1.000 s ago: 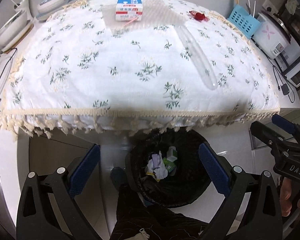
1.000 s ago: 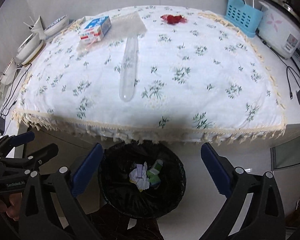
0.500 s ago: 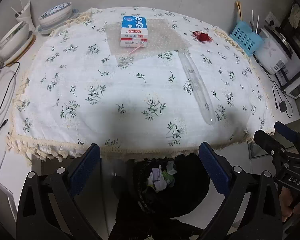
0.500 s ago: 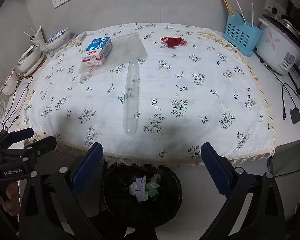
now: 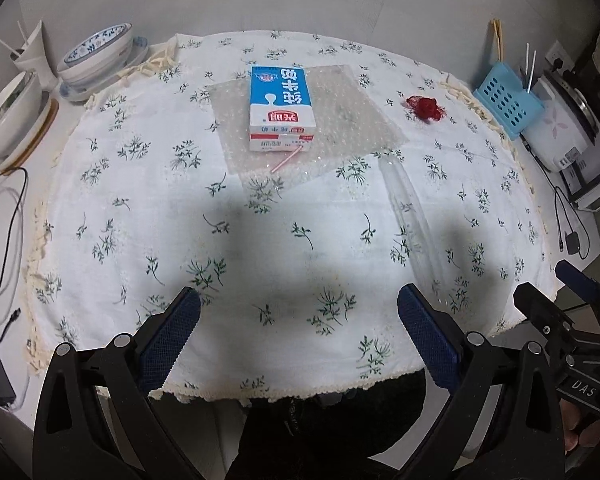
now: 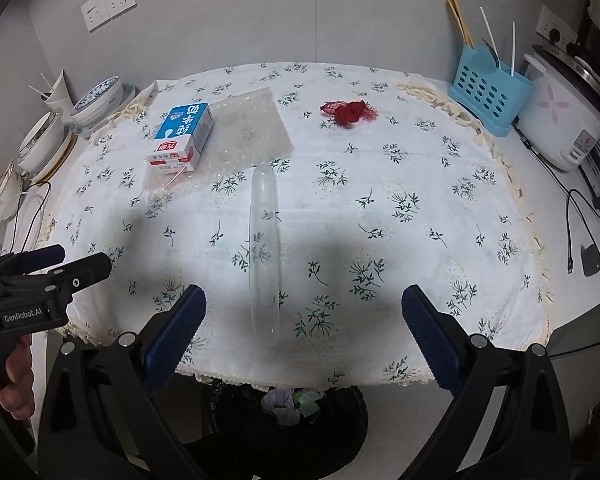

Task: Collect trash
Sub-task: 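Move the left tool toward the milk carton on the bubble wrap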

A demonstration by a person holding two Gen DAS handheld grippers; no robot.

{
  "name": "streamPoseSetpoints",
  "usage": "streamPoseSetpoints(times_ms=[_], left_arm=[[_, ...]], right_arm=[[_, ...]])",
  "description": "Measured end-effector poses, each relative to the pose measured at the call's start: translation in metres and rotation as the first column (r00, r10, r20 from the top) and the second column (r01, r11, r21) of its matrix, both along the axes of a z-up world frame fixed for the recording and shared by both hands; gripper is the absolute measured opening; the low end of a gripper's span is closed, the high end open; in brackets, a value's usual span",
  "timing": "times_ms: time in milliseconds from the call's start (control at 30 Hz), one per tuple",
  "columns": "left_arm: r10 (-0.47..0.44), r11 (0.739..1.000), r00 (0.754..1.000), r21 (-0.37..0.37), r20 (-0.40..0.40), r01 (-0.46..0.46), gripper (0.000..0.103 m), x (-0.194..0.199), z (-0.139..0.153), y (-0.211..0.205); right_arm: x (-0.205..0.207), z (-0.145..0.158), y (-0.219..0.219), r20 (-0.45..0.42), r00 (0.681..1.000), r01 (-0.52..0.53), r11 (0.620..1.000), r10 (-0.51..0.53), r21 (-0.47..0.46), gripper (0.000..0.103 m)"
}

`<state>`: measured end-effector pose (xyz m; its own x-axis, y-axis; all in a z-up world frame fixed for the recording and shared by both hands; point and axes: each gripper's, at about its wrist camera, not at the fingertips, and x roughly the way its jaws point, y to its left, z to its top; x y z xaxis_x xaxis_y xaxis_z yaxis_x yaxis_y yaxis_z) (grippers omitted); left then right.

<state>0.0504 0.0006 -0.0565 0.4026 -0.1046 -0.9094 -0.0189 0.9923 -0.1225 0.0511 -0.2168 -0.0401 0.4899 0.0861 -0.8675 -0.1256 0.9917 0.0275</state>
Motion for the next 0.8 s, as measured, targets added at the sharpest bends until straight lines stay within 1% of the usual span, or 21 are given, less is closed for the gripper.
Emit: streamPoseSetpoints(times_ms=[200,400,567,667,767,800], left_arm=[[-0.007,1.000,1.000,-0.005,-0.014,0.007,0.097,0.037,-0.004,0.009],[-0.009,1.000,0.999,-0.017,-0.034,0.008,0.097,0.072,-0.012,0.018],[-0.016,1.000,0.999,-0.013,-0.041,0.015,0.097,0.105,-0.017,0.023],[-0.011,1.000,0.998,-0.029,-0.056,0.010,0.097,0.127,-0.022,0.029],[-0.022,1.000,0.998,-0.020,-0.059,0.021,0.097,0.145,-0.025,0.028],[-0.030,0.999,0.998,-0.018,-0.062,0.028,0.097,0.149,-0.027,0.026]], right_arm=[[0.022,-0.009,0.012,-0.017,1.000,0.017,1.000,-0.018,-0.012,0.094],[0.039,-0.024,0.024,-0.047,0.999,0.027,0.999,-0.028,-0.020,0.094],[0.052,-0.039,0.029,-0.076,0.996,0.038,0.999,-0.040,-0.021,0.094],[0.057,-0.048,0.034,-0.096,0.995,0.039,0.999,-0.040,-0.014,0.091],[0.064,-0.057,0.037,-0.119,0.992,0.042,0.999,-0.042,-0.001,0.088],[0.066,-0.059,0.038,-0.122,0.992,0.041,0.999,-0.041,0.000,0.085]])
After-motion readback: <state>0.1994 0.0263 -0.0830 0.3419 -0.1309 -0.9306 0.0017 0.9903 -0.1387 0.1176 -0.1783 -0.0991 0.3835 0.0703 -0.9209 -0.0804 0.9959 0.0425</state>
